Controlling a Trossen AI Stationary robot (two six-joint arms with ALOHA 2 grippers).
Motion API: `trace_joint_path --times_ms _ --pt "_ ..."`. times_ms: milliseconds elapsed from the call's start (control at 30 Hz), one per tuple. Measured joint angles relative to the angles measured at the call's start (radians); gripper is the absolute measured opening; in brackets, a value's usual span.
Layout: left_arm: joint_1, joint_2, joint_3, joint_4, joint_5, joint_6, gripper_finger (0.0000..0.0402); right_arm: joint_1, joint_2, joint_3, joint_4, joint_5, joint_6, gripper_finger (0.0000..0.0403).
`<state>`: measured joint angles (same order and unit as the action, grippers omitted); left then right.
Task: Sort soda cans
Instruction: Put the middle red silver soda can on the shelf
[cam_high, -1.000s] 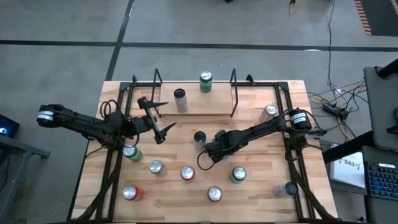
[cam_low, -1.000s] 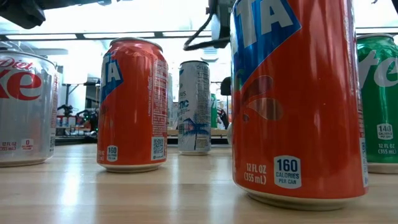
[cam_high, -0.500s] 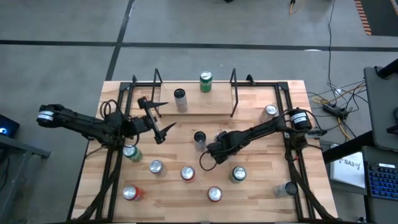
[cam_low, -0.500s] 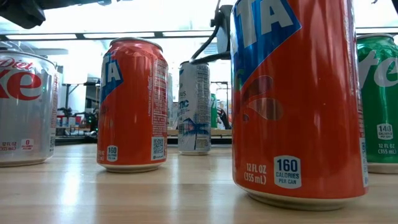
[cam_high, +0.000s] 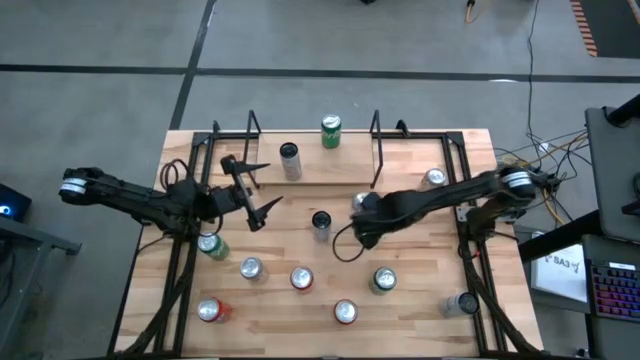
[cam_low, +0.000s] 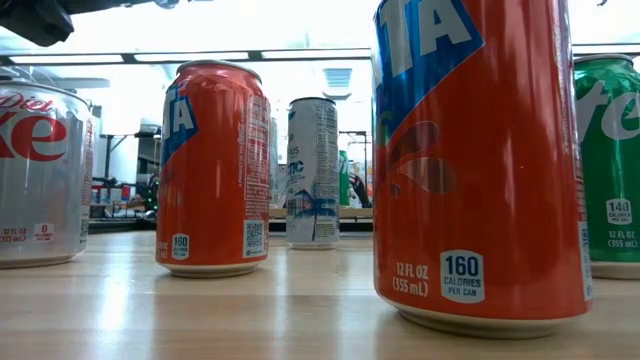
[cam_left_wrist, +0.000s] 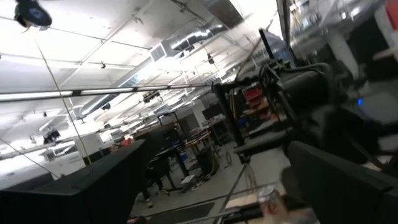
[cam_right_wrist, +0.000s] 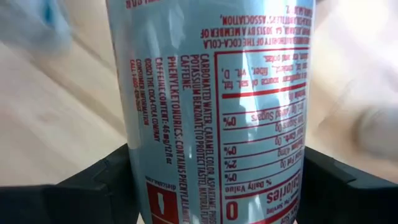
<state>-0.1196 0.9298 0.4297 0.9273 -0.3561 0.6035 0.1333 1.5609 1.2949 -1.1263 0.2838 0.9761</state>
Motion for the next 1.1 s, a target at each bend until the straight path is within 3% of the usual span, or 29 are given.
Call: trace_joint_path --times_ms 100,233,400,500,733,900,1100 --pt "0.000 0.000 0.000 0.016 0.001 -0.053 0.0374 0.015 -0.092 0.000 0.011 0.119 -0.074 0.0286" --pt "0.000 0.001 0.000 0.019 0.040 -0.145 0.0374 0.057 -0.177 -0.012 0.045 0.366 -0.205 0.0286" --pt "0.000 0.038 0.000 0.081 0.171 -0.331 0.0374 0.113 -0.223 -0.076 0.194 0.625 -0.423 0.0286" --pt "0.000 0.088 0.000 0.170 0.184 -0.404 0.0374 0.135 -0.235 -0.131 0.336 0.733 -0.574 0.0286" --pt "0.000 0.242 0.050 0.260 0.183 -0.509 0.0374 0.170 -0.237 -0.230 0.631 0.757 -0.927 0.0286" --pt "0.000 0.390 0.165 0.241 0.167 -0.464 0.0374 0.176 -0.229 -0.209 0.652 0.757 -1.028 0.0286" --pt "0.001 0.502 0.280 0.107 0.015 -0.369 0.0374 0.177 -0.220 -0.188 0.653 0.756 -1.129 0.0286"
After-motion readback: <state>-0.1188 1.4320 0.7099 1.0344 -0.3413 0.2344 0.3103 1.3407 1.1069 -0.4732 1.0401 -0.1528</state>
